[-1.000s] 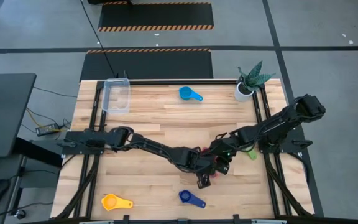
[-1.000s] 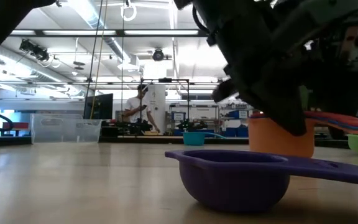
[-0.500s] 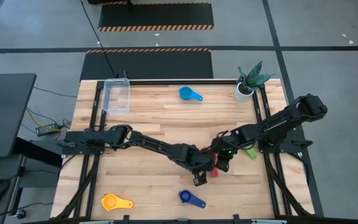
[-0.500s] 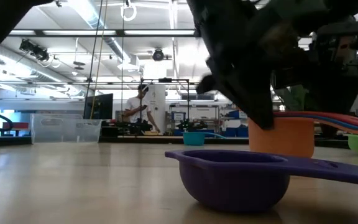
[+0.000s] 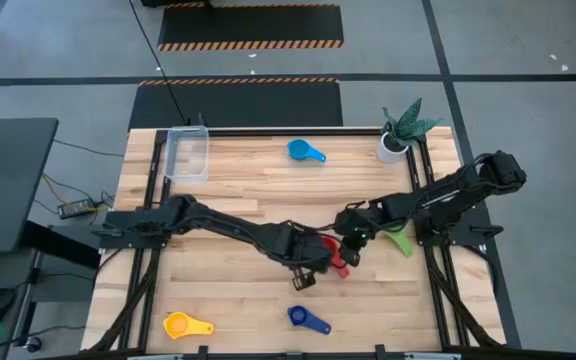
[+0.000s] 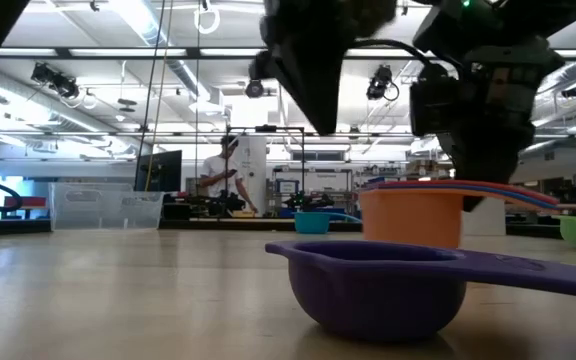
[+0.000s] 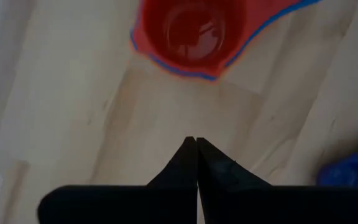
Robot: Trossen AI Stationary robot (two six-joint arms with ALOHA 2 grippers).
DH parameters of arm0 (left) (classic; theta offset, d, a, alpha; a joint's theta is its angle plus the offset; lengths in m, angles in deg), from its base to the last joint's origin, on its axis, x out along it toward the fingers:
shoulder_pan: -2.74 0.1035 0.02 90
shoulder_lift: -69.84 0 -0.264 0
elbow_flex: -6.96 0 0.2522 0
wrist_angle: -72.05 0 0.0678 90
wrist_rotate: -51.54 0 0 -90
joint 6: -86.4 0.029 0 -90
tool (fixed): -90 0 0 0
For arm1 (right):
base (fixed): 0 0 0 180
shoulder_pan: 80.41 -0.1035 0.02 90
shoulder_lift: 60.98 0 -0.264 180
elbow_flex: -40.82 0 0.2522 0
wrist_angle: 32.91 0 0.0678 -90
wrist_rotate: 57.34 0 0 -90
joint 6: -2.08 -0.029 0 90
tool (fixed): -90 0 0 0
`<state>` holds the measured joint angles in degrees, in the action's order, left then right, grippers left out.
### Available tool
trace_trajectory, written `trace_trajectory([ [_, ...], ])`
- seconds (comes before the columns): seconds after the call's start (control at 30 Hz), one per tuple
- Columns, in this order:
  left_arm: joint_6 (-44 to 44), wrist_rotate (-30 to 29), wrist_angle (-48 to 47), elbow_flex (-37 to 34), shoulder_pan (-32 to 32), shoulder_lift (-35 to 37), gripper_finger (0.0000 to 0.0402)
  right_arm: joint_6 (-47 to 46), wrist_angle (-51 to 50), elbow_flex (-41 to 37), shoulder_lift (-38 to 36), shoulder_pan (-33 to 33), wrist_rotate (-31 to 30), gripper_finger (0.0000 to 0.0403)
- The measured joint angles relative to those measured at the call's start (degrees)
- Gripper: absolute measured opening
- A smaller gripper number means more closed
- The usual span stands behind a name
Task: Nest measuring cups in basket
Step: Stack the red measuring cup on top of the blue measuring cup, then stack the light blue measuring cup on the red measuring cup
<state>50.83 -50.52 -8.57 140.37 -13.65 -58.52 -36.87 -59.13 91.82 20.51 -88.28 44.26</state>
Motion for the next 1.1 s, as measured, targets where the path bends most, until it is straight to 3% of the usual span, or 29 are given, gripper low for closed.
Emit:
trace_trajectory([
  [0.33,-7.3,-8.6,-10.1,0.0,-1.6,6.1,0.0002,3.6,5.4,0.0,0.0,4.3,0.2,0.0000],
  [0.63,-9.4,-11.5,-15.6,0.0,-1.8,8.1,0.0002,8.1,6.6,0.0,-0.2,6.5,0.4,0.0000],
  [0.77,-10.3,-12.8,-16.5,-0.1,-2.6,9.0,0.0002,10.8,-3.1,4.0,-2.5,6.6,-1.5,0.0000],
  [1.1,-13.1,-20.6,-18.9,0.0,-4.8,14.2,0.0002,20.8,-37.7,24.2,-6.8,5.6,-15.5,0.0000],
])
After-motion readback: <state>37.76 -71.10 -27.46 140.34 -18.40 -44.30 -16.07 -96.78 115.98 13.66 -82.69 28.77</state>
